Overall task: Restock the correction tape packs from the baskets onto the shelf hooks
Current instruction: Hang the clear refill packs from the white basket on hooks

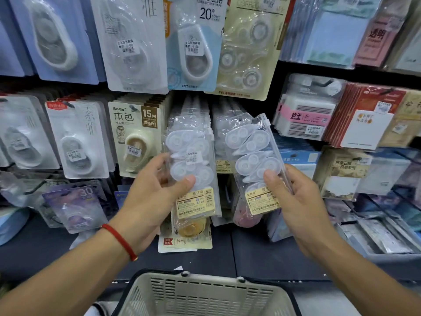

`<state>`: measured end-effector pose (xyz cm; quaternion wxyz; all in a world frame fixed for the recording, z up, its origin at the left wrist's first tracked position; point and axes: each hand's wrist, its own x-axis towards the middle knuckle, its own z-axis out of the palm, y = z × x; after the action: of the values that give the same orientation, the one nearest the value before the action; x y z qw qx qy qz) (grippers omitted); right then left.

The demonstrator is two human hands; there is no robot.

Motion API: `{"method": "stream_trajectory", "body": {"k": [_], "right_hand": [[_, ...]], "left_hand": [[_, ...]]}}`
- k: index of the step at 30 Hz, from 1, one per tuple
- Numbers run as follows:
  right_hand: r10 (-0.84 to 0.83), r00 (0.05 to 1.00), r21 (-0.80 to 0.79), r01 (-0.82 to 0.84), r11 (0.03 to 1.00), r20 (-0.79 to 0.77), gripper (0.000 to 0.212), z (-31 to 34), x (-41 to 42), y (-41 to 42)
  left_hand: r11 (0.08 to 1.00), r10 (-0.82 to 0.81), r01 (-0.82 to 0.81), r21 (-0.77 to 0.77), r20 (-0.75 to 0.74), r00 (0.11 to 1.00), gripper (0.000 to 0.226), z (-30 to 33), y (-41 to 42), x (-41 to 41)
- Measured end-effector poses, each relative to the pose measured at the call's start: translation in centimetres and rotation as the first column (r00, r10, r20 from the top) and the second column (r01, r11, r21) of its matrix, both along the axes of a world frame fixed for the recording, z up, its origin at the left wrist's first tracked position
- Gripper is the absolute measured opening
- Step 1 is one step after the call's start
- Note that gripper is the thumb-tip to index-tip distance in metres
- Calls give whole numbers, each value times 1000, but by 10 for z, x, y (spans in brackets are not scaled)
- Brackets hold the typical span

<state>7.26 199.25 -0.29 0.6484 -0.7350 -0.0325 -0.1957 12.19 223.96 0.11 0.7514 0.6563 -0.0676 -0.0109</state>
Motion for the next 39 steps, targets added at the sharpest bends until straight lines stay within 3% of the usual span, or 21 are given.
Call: {"method": "stream_trajectory", "body": {"k": [6,10,12,14,16,19,20,23,27,39], "right_hand": [[-53,996,68,58,996,-70,37,0,13,5],[-50,994,107,61,992,-101,31,2,15,7],[-141,985,-18,140,990,-103,33,0,15,8],[-323,946,-323,301,897,-16,40,1,12,10],[-261,963,-449,265,853,73,36,3,8,17],[57,995,-332,-82,940,-84,28,-4,3,35],[96,989,-291,-124,949,-108,25,-7,3,38],[16,997,-170,-28,985,-73,10,-11,7,37],[-59,994,-22,58,998,-92,7,-7,10,23],[-17,998,57,21,998,-68,23,8,9,8]], "left_hand": [[999,31,-32,5,47,998,43,5,2,1],[999,45,-45,-3,51,998,44,7,3,1],[999,48,-48,-5,62,997,43,6,5,0],[999,34,-35,3,74,997,46,6,5,-2],[1000,-2,2,-3,55,998,58,4,1,-5],[997,-78,79,-25,16,997,71,0,-8,-11],[995,-96,96,-32,6,995,74,0,-11,-13],[990,-117,115,-86,-15,993,66,2,-14,-16],[997,-50,49,-60,-3,999,24,6,-10,-12],[990,28,-31,-136,-23,999,20,16,1,-4]]}}
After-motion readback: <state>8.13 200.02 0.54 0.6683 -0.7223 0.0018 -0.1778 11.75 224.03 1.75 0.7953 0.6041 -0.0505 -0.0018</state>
